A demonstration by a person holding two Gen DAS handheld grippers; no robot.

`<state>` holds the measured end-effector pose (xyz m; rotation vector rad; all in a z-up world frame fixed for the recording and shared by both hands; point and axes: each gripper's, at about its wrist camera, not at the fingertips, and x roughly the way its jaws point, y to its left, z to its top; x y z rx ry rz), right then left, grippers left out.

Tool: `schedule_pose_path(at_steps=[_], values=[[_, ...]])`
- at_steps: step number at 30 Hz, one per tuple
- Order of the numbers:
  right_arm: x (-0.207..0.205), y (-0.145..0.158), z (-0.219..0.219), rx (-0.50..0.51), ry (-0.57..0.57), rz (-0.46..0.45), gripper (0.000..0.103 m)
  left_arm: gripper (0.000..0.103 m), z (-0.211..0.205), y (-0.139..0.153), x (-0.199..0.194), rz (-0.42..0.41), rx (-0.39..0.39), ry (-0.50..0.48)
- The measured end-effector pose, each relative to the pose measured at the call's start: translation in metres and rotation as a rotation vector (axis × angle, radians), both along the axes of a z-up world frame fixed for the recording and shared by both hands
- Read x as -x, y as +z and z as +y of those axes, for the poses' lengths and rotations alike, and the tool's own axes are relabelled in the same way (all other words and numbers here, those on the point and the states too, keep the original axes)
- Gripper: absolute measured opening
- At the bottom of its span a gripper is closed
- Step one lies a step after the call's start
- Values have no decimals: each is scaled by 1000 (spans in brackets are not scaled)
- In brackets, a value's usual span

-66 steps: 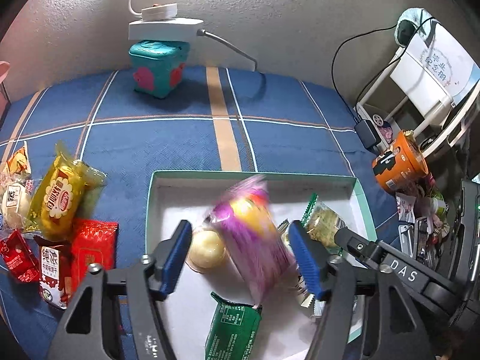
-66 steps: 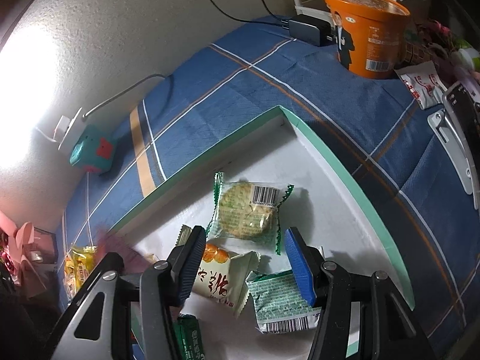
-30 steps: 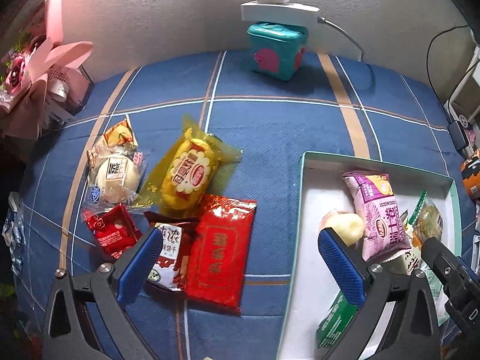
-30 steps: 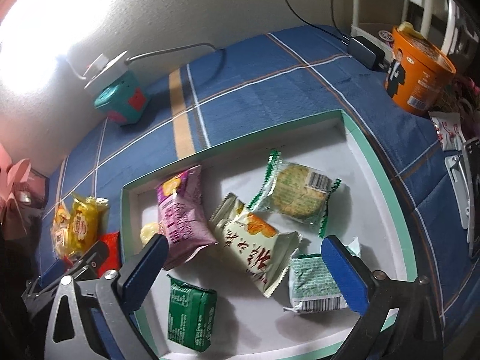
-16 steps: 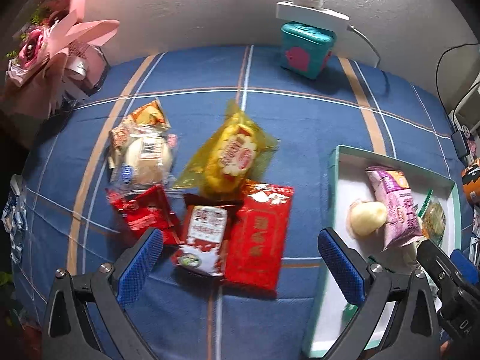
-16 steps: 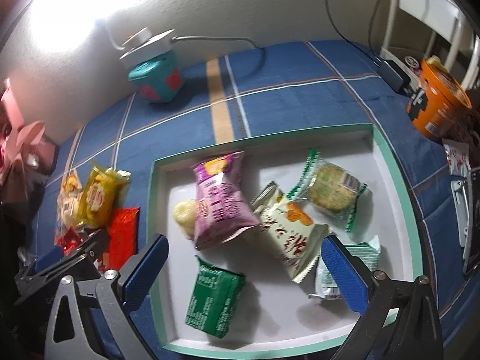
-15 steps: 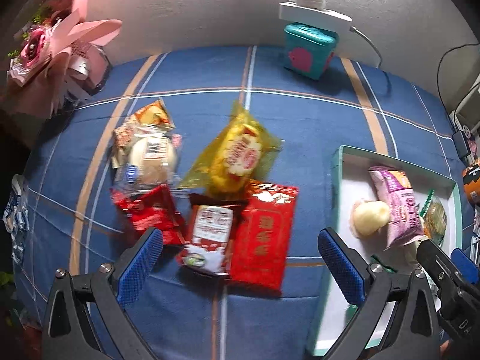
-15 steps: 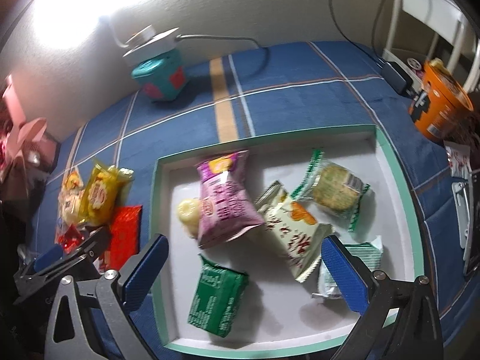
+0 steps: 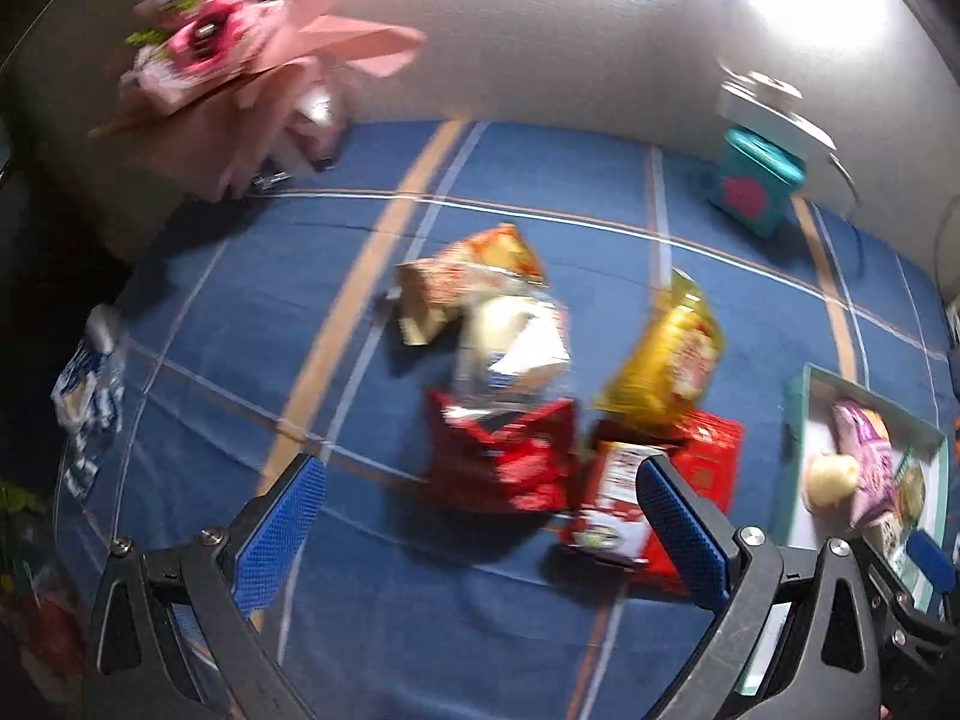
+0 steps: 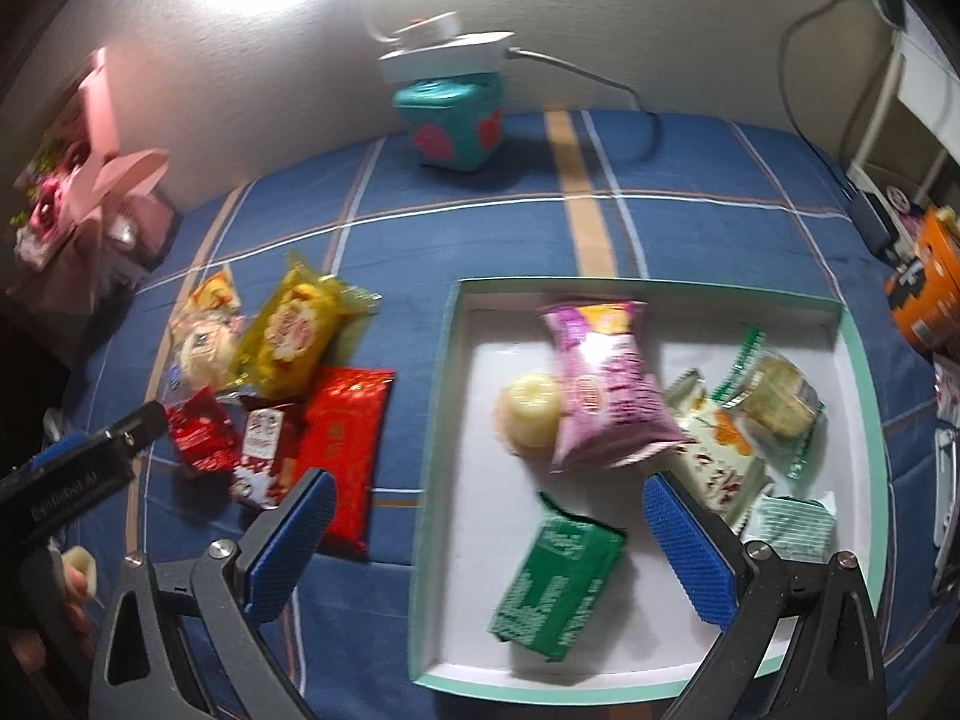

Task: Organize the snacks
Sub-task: 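Withdraw both grippers from the tray back toward the snack pile, then close the right gripper on the red gold-print packet while the left gripper grasps the red nice packet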

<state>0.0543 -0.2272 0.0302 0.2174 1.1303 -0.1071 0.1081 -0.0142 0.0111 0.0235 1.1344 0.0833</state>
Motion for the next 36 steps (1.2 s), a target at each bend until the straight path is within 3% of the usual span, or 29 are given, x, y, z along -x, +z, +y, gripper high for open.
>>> schedule_pose_path(at_steps=[13,22,30,36], values=[[-15,-12,63,-49,129,-4,103,103,60,-8,1,24,49,171],[-29,-33,67,-37,102,11,101,103,47,-29,-9,75,48,145],[-37,-45,84,0,153,31,82,103,32,-40,-19,84,83,107],[-42,-60,92,14,172,71,82,103,25,-52,-24,113,94,96]])
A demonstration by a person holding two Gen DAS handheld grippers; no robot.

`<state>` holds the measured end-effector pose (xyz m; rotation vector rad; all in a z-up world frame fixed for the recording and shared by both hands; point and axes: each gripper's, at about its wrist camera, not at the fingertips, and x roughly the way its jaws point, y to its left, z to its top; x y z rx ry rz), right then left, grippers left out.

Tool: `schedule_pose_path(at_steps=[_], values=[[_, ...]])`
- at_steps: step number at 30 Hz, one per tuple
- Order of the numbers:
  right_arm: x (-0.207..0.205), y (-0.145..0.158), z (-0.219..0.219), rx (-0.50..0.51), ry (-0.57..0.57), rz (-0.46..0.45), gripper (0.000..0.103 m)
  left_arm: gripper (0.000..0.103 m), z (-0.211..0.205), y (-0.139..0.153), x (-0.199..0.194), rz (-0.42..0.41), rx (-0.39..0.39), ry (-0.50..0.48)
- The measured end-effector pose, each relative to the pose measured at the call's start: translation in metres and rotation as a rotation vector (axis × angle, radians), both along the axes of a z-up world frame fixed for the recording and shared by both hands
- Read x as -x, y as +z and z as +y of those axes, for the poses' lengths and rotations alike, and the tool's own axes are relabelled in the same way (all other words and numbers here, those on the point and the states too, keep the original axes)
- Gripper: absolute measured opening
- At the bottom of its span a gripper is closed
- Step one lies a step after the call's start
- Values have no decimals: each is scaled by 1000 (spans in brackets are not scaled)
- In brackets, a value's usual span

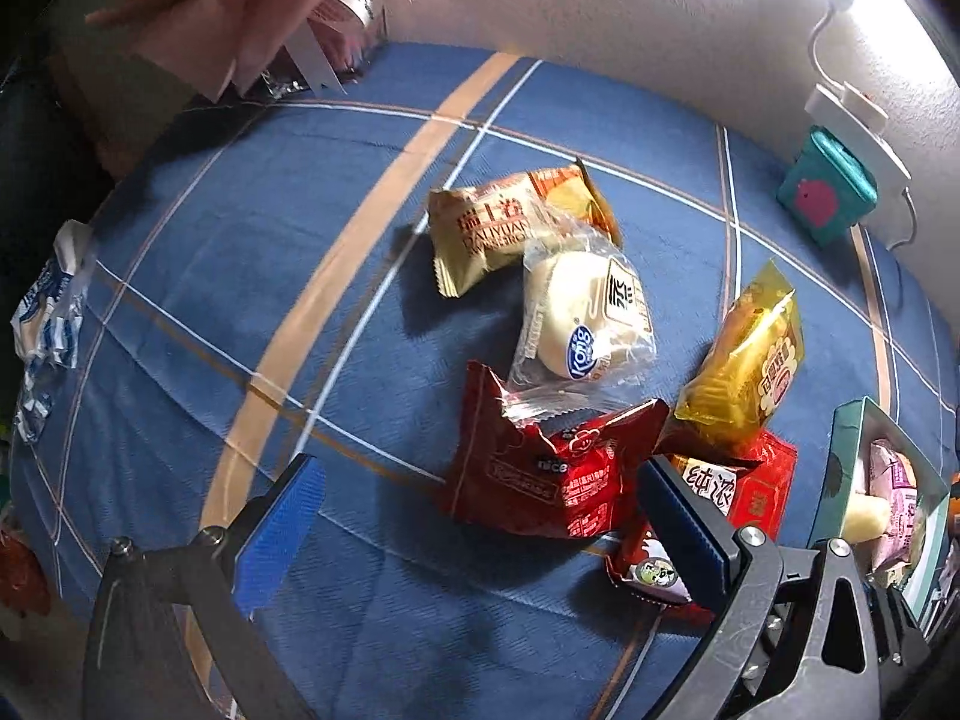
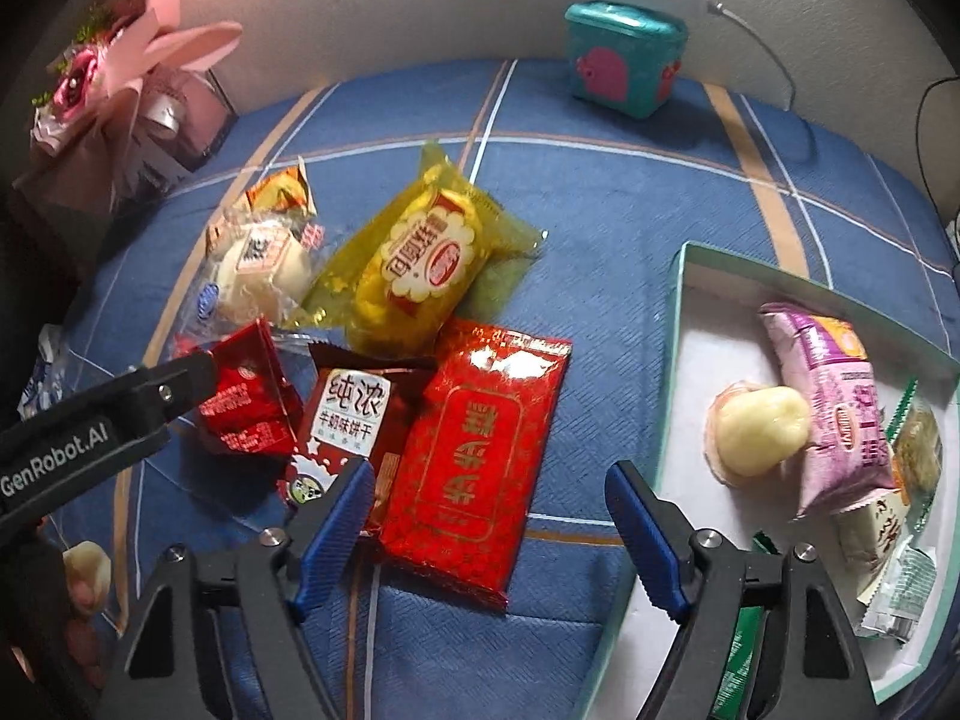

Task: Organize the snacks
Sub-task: 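Close the right gripper on the red gold-print packet while the left gripper grasps the red nice packet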

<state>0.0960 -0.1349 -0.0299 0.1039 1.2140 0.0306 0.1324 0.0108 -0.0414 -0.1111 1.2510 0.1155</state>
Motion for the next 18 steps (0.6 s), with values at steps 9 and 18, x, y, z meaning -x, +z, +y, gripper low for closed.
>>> schedule_pose_path(at_steps=[9,18], values=[[-4,-18,6,24,14,35,82,103,-7,-12,-7,18,9,-17],[-7,-34,19,83,35,44,81,103,-12,-32,-14,53,-6,-27]])
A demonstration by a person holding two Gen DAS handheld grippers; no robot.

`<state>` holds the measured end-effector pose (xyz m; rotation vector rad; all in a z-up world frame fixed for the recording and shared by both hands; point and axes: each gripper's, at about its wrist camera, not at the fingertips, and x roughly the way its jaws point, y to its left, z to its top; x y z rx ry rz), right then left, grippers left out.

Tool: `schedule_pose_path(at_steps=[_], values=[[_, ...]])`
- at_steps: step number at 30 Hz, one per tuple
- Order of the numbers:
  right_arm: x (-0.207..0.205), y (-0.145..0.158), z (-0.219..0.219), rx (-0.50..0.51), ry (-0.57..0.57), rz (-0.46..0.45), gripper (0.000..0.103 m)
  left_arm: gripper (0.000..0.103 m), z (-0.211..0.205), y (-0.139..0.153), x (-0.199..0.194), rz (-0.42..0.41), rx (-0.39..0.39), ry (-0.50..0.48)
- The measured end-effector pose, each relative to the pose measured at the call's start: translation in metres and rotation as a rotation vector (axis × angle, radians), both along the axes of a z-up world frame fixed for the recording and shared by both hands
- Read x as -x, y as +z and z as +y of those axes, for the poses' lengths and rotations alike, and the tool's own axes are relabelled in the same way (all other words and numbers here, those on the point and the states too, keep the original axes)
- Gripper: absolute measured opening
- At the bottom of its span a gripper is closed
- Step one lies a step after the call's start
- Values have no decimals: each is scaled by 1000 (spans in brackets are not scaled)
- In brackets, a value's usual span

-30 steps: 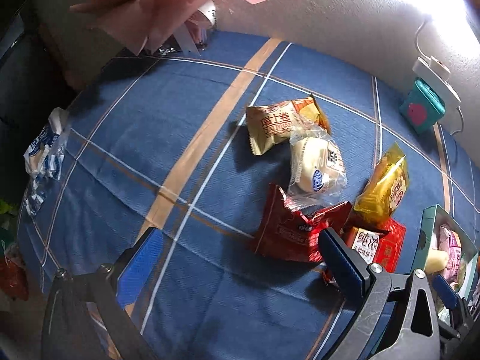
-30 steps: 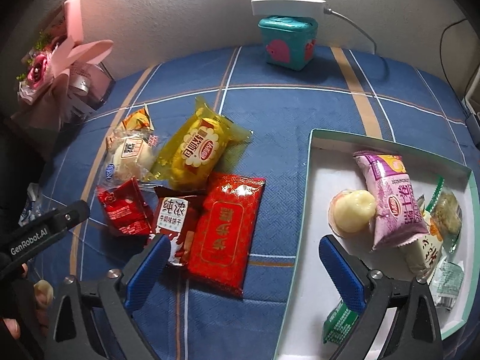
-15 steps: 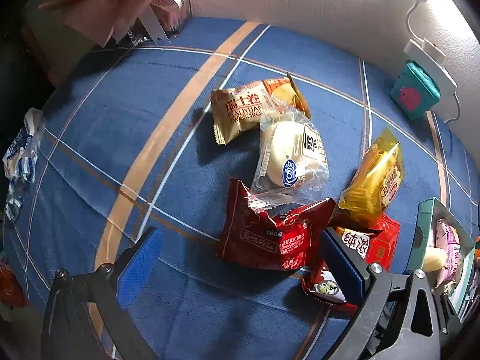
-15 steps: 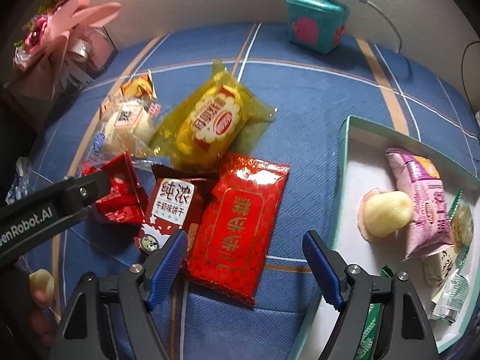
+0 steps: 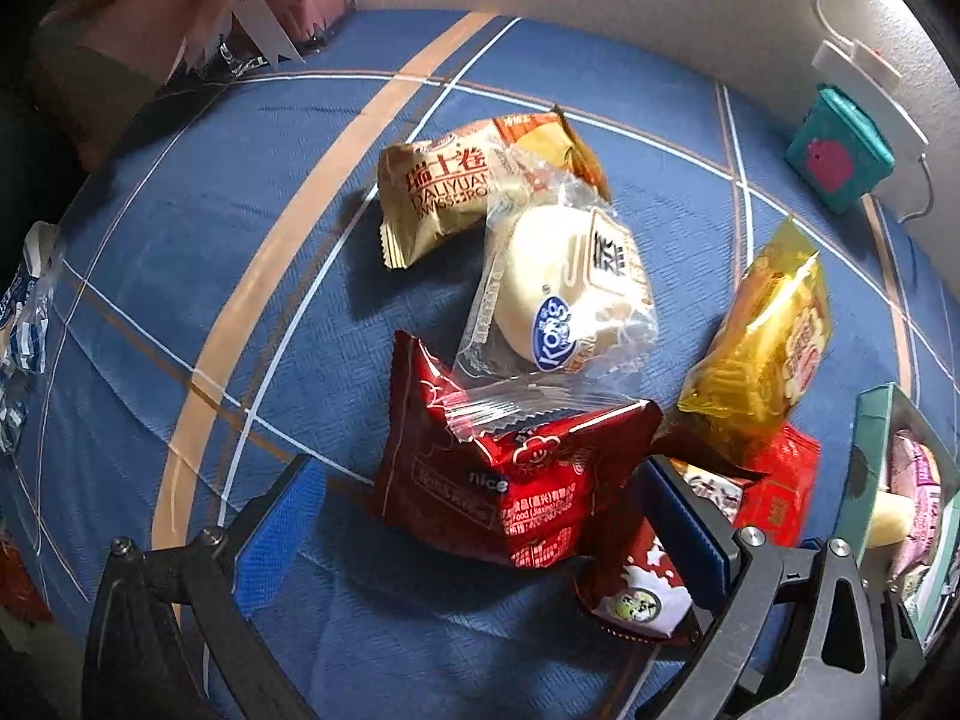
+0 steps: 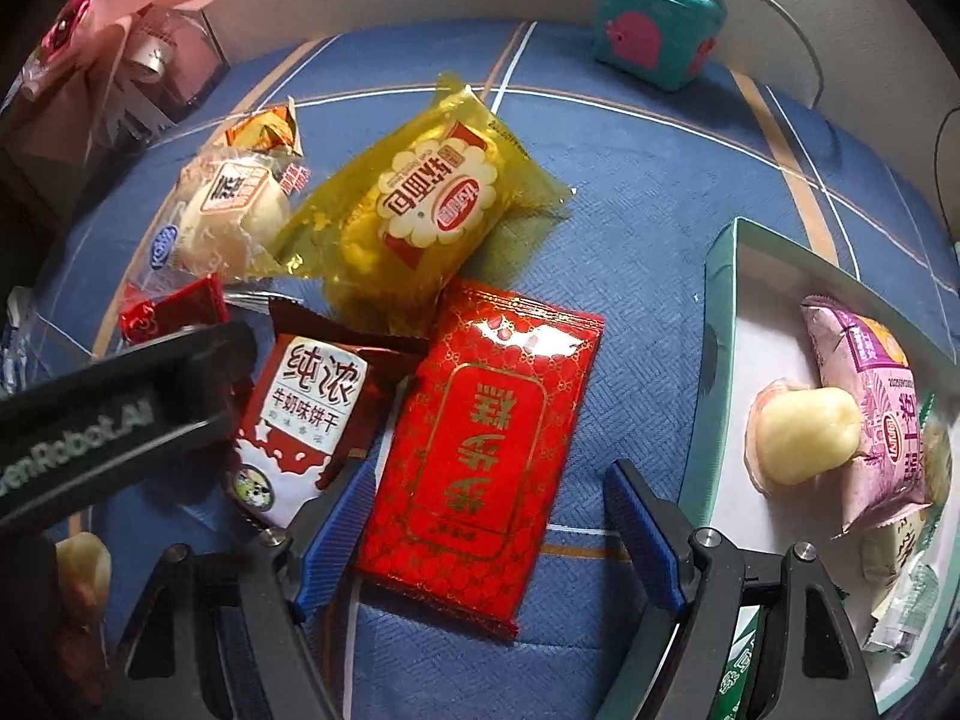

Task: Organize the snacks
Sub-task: 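Close the right gripper on the red gold-print packet while the left gripper grasps the red nice packet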

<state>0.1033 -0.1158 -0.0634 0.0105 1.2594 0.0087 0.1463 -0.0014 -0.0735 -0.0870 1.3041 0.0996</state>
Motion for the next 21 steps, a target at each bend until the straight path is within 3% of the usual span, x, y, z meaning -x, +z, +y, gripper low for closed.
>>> schedule_pose_path(at_steps=[10,14,21], values=[[9,-6,12,33,11,-23,81,102,5,-19,-11,29,-15,22],[2,-4,8,32,16,-19,80,86,3,-17,-10,21,-24,6],[2,8,-5,28,-6,-17,55,80,-7,-14,-8,15,-39,-22]])
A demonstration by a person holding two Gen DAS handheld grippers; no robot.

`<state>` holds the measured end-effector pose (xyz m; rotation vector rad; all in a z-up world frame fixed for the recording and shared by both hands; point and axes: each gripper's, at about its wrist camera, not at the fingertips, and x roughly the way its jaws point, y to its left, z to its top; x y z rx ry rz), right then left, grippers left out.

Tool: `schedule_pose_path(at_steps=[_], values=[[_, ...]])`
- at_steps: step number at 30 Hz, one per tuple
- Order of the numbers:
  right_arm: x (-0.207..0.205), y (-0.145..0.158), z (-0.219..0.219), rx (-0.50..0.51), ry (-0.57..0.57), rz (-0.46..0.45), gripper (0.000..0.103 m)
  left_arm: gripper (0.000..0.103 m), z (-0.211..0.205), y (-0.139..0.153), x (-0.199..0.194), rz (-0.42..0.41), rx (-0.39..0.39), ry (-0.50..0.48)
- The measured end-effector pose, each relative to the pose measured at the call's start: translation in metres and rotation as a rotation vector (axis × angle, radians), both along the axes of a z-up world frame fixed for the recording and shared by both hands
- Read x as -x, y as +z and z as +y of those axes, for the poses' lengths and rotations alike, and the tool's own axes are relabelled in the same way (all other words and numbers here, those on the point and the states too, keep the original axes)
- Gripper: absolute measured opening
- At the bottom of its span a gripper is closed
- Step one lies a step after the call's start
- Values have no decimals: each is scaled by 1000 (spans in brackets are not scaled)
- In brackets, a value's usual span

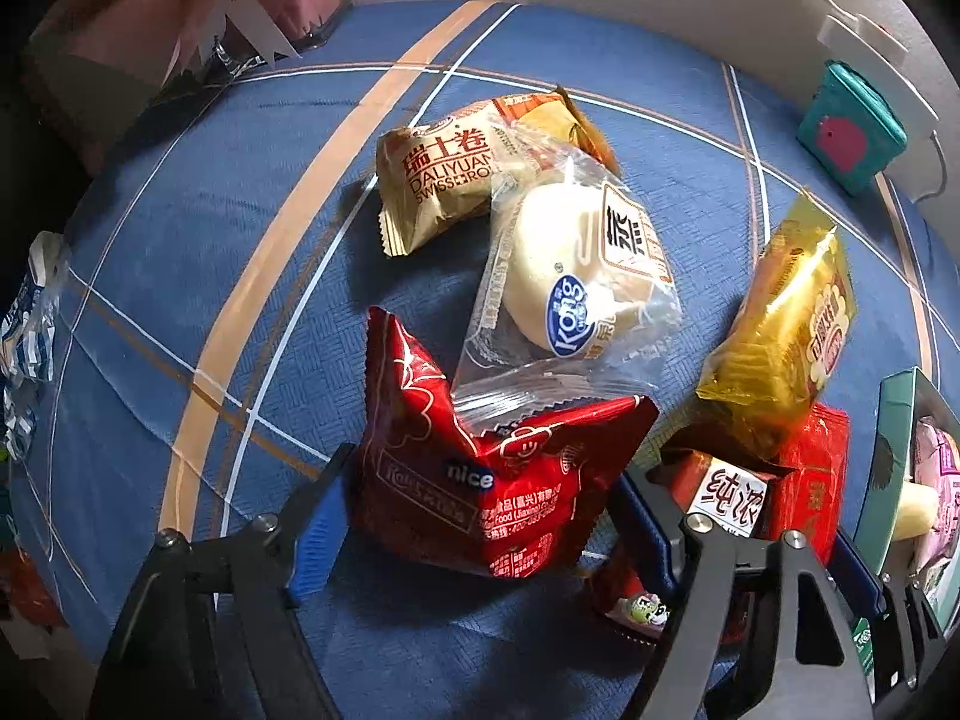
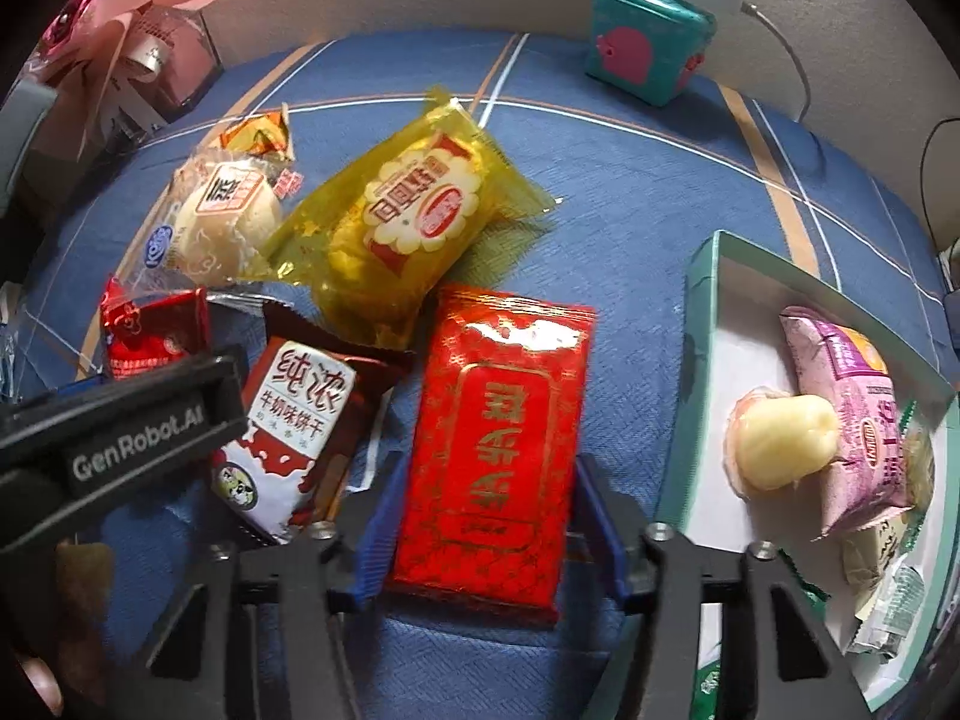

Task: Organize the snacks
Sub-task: 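Close the right gripper on the red gold-print packet while the left gripper grasps the red nice packet, then carry both red packets into the tray and open both grippers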

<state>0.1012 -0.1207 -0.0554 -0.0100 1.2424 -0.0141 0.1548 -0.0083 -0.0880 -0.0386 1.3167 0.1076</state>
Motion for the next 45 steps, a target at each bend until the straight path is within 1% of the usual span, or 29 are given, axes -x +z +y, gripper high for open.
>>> schedule_pose_path(at_steps=[6,12,17,26,31,34,40,45], values=[[-2,4,-6,-14,-9,9,50,79,-3,18,3,-25,10,-5],[0,7,-9,-25,-25,14,49,79,5,32,4,-43,34,5],[2,24,-16,-54,-34,-19,48,79,12,52,14,-84,55,17],[12,61,-26,-71,-40,-99,47,79,15,96,27,-175,96,17],[21,77,-33,-88,-62,-140,47,79,18,108,29,-211,109,12],[19,84,-35,-95,-64,-153,47,79,18,115,32,-223,118,14],[24,95,-45,-111,-83,-171,47,79,7,126,40,-249,136,-21],[30,99,-72,-136,-151,-178,47,79,-19,132,47,-257,148,-96]])
